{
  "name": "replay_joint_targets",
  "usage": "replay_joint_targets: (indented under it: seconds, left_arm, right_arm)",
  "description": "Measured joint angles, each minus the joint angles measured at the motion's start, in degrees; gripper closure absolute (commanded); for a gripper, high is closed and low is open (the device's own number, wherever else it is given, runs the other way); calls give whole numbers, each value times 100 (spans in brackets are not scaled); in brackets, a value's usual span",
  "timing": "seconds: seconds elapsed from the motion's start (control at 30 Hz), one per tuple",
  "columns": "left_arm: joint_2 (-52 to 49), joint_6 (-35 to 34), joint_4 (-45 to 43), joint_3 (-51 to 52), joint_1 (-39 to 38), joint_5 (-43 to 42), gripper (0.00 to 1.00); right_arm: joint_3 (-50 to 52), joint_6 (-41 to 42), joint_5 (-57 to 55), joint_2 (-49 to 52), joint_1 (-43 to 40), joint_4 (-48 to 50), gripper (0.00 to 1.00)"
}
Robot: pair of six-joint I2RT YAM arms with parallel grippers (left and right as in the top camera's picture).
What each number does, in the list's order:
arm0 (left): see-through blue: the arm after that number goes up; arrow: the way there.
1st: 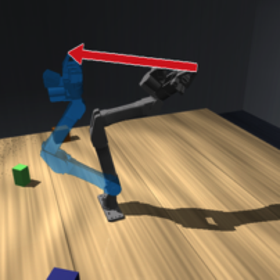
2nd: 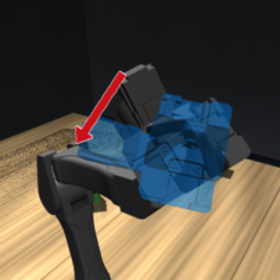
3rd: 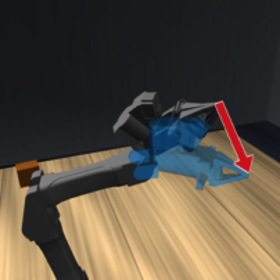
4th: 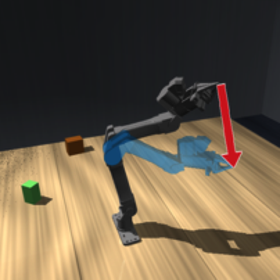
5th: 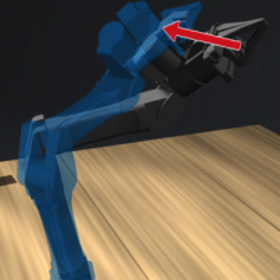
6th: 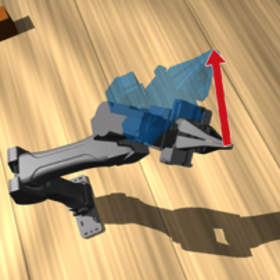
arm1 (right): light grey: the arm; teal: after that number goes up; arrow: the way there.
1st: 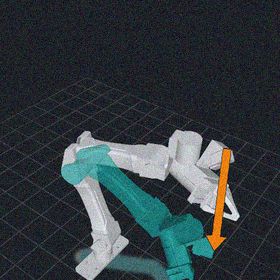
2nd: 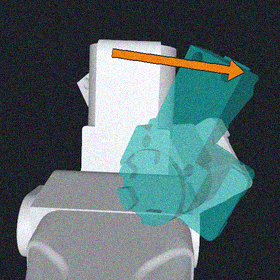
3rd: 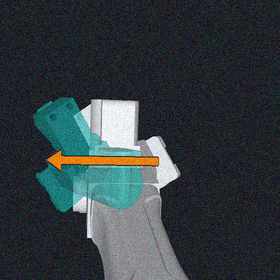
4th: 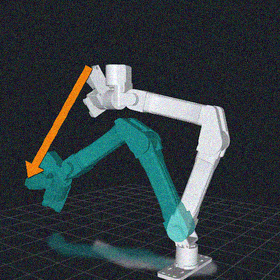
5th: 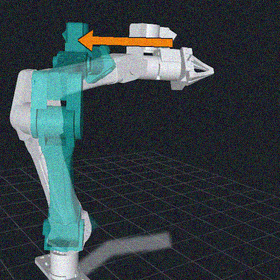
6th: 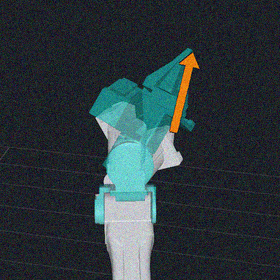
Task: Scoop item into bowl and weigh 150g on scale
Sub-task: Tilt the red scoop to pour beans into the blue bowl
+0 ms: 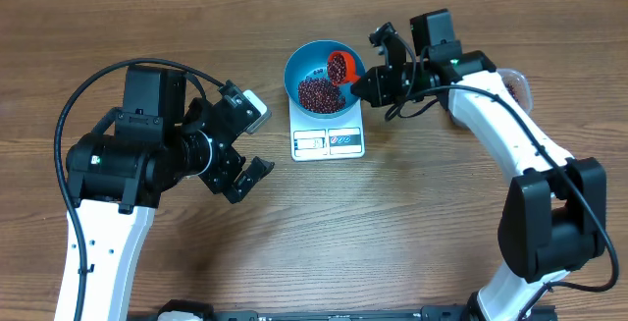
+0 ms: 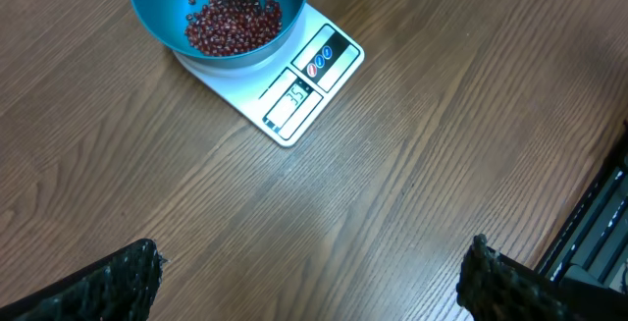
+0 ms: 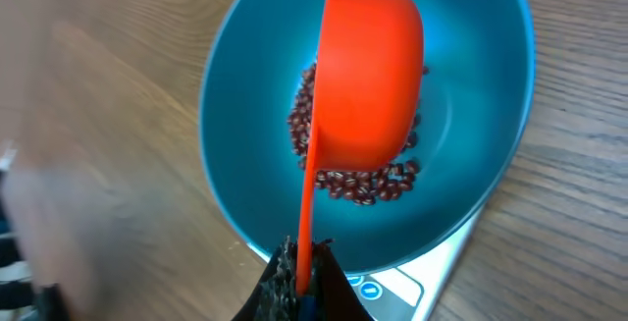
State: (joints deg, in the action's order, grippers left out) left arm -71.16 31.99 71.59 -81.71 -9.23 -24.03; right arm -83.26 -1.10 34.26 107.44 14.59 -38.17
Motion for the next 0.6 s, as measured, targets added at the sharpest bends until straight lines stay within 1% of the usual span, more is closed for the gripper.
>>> replay_joint_targets:
  seconds: [0.33, 0.6]
  left_arm:
    - [0, 0, 0, 0, 0, 0, 0]
    - [0, 0, 0, 0, 0, 0, 0]
  right_arm:
    - [0, -37, -890, 0, 463, -7, 96]
    - [-245, -39, -1169, 0, 501, -155, 96]
